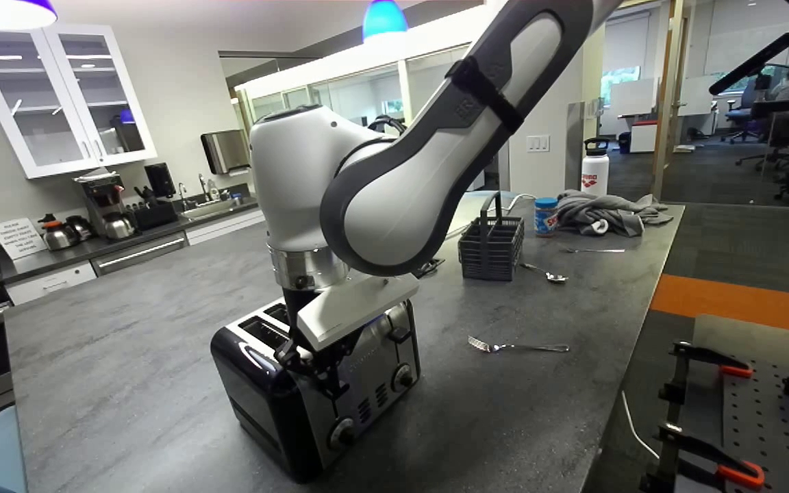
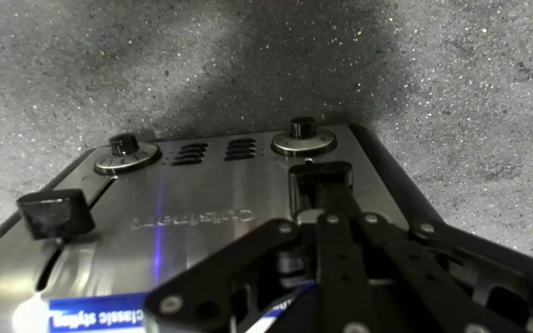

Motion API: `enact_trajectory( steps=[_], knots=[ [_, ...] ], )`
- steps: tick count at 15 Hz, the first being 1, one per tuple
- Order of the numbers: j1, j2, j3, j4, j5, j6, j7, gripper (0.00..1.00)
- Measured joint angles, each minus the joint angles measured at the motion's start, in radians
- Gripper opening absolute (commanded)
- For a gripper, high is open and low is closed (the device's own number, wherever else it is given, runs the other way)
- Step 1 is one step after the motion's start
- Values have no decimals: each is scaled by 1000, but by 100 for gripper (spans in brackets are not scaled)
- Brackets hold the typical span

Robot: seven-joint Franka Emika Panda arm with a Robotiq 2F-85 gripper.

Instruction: Push the toaster lever to the left down

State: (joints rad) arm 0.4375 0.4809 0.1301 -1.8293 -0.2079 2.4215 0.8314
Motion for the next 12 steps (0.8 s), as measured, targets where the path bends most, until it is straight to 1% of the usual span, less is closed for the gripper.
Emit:
enact_trajectory(
  steps=[12],
  knots=[
    [-8,90,-2,43,41,-3,-14,0]
  ],
)
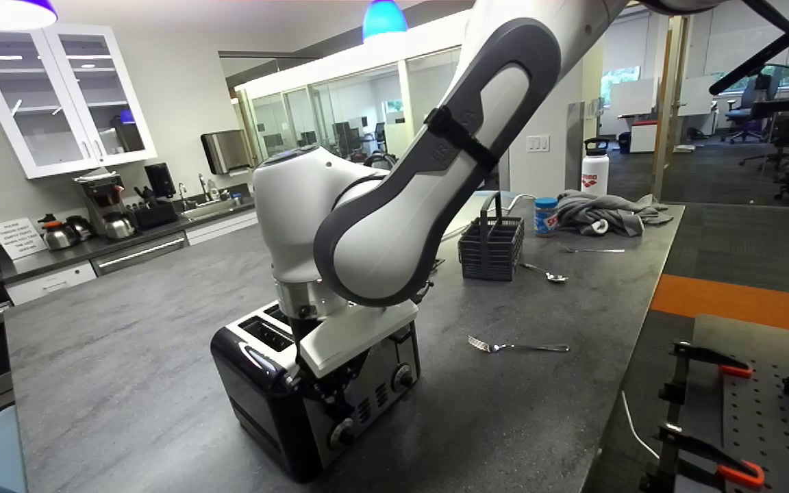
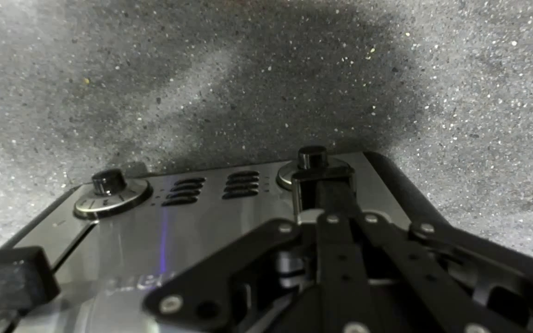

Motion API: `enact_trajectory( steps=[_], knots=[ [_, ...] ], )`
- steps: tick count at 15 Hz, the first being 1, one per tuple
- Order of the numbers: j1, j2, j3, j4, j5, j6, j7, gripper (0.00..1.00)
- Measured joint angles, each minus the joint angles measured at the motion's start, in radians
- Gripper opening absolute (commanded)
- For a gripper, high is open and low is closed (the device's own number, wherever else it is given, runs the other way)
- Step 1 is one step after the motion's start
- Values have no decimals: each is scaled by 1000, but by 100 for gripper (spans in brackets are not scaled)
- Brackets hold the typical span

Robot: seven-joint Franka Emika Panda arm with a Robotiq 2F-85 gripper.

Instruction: Push the toaster lever to the left down

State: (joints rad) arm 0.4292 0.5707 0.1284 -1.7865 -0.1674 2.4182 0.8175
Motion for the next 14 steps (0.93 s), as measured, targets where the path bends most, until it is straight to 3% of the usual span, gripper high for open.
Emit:
enact_trajectory(
  steps=[14],
  knots=[
    [-1,41,-1,20,11,9,-10,0]
  ],
)
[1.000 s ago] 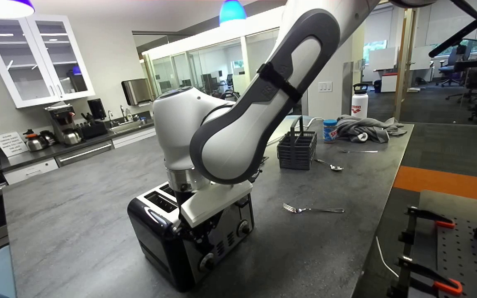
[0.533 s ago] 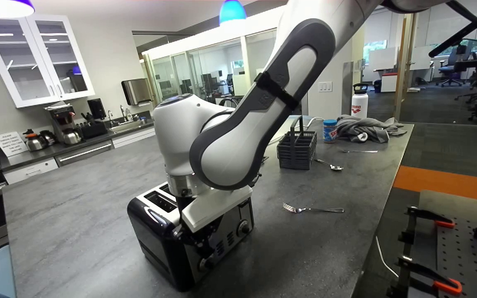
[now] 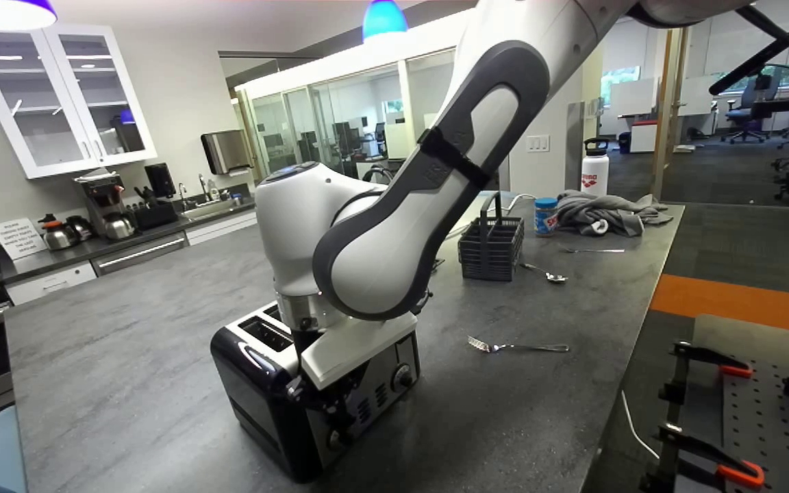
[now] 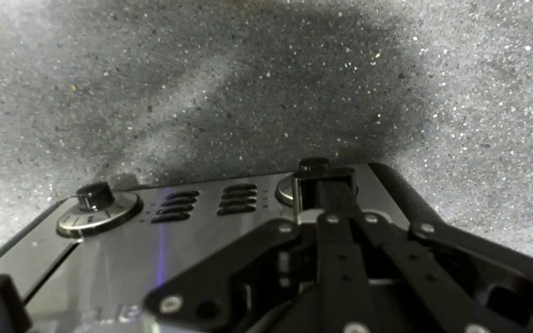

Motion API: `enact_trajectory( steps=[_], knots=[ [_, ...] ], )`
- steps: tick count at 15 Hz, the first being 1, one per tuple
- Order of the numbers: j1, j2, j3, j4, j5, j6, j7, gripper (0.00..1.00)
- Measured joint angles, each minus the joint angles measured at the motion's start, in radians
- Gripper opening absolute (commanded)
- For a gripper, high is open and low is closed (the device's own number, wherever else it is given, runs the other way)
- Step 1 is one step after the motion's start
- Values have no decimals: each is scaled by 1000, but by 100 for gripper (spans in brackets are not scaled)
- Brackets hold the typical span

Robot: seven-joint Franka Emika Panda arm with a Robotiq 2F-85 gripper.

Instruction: Push the toaster lever to the left down

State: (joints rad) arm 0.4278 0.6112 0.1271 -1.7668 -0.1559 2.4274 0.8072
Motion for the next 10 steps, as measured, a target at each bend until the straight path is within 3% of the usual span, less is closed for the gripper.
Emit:
enact_trajectory(
  steps=[10],
  knots=[
    [44,-82,-39,-61,-22,46,6,0]
  ],
)
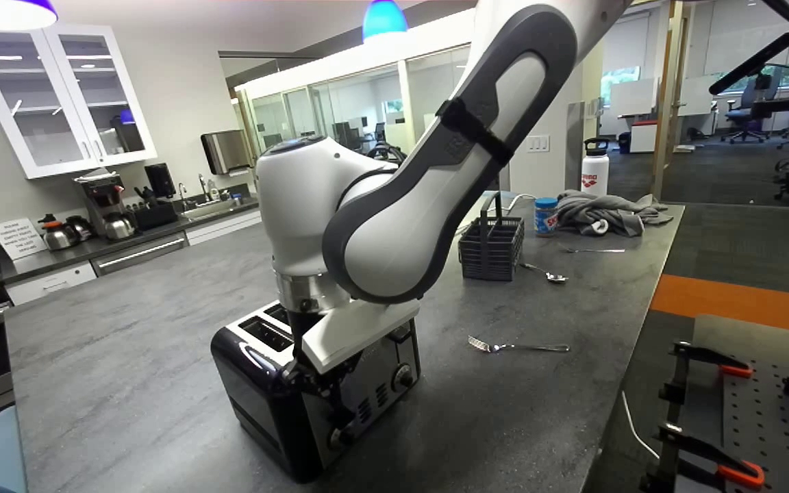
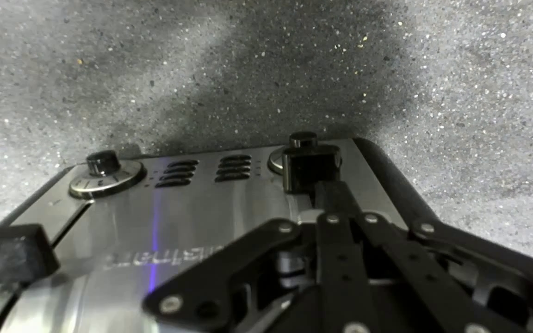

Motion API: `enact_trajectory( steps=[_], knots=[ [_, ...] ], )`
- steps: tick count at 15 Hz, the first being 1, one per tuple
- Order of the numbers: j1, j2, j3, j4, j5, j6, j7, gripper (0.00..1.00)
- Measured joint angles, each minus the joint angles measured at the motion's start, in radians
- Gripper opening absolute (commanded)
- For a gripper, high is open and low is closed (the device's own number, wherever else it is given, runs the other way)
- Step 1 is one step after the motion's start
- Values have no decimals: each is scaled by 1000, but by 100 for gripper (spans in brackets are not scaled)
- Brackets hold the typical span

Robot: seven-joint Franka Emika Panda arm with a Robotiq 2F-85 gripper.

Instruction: Push the toaster lever to the left down

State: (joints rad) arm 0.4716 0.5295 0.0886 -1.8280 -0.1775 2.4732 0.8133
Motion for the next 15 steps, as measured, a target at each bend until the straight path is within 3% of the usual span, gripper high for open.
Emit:
enact_trajectory(
  steps=[6,15],
  knots=[
    [7,-206,-17,-147,-108,12,65,0],
    [-12,-460,23,-345,-458,101,335,0]
  ],
)
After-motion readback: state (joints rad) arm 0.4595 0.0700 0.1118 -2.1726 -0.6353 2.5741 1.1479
